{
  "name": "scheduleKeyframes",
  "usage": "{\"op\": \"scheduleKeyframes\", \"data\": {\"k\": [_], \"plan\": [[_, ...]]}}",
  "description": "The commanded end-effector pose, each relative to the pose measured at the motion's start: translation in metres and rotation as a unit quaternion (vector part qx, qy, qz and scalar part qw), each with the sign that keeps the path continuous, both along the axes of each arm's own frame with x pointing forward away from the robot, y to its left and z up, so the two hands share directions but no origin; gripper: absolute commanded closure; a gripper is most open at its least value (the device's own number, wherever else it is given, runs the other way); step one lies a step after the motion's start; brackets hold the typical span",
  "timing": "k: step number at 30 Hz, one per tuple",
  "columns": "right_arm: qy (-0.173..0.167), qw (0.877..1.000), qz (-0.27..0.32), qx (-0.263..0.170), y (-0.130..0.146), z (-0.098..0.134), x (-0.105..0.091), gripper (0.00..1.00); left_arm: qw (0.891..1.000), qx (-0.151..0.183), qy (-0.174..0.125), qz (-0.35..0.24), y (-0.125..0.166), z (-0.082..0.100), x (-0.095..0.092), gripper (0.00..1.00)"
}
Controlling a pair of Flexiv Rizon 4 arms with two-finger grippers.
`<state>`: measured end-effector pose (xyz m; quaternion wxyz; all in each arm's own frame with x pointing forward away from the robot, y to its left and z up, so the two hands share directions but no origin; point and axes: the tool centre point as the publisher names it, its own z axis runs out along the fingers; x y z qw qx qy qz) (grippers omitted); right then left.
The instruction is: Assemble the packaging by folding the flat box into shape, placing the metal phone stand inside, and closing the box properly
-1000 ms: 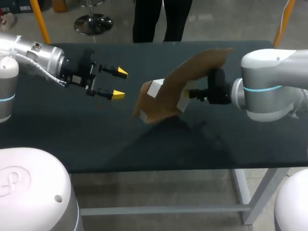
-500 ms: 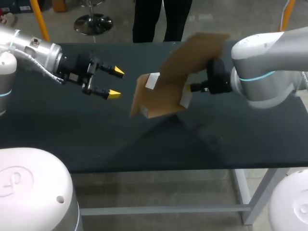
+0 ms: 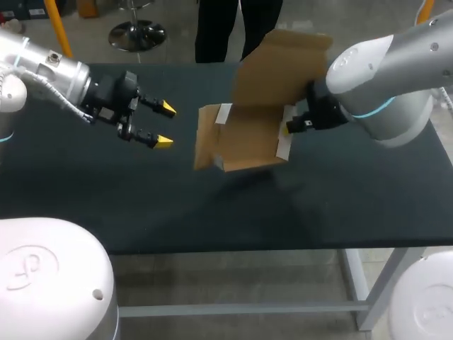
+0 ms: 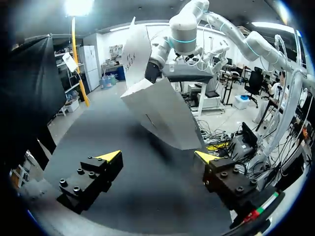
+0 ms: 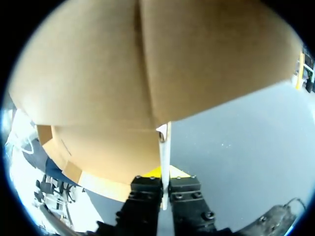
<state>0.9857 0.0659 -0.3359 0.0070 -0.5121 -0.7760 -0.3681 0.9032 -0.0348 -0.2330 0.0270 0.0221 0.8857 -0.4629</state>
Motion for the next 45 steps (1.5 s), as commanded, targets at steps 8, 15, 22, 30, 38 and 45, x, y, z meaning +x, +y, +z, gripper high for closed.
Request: {"op": "scheduleKeyframes", "data": {"k": [8,15,22,30,38,45], "plan": [[0.135,0.98,0.016,-0.142,0.004,0.006,-0.006,1.0,1.0,0.016,0.001,0.001,-0.003,0.008,-0.001,0.0],[0.139,0.978,0.008,-0.153,0.007,0.005,-0.007,1.0,1.0,0.019,-0.004,0.003,0.001,0.004,0.001,0.0],[0.189,0.964,-0.05,-0.182,0.002,0.001,-0.014,1.0,0.997,0.066,-0.03,0.012,0.011,-0.012,0.005,0.0],[0.23,0.949,-0.072,-0.205,0.001,-0.006,-0.032,1.0,0.996,0.077,-0.043,0.007,0.018,-0.019,0.008,0.0],[0.271,0.935,-0.082,-0.216,0.001,-0.016,-0.048,1.0,0.995,0.09,-0.051,0.002,0.023,-0.025,0.009,0.0],[0.333,0.904,-0.126,-0.235,-0.005,-0.023,-0.067,1.0,0.992,0.11,-0.057,-0.003,0.025,-0.03,0.008,0.0]]}}
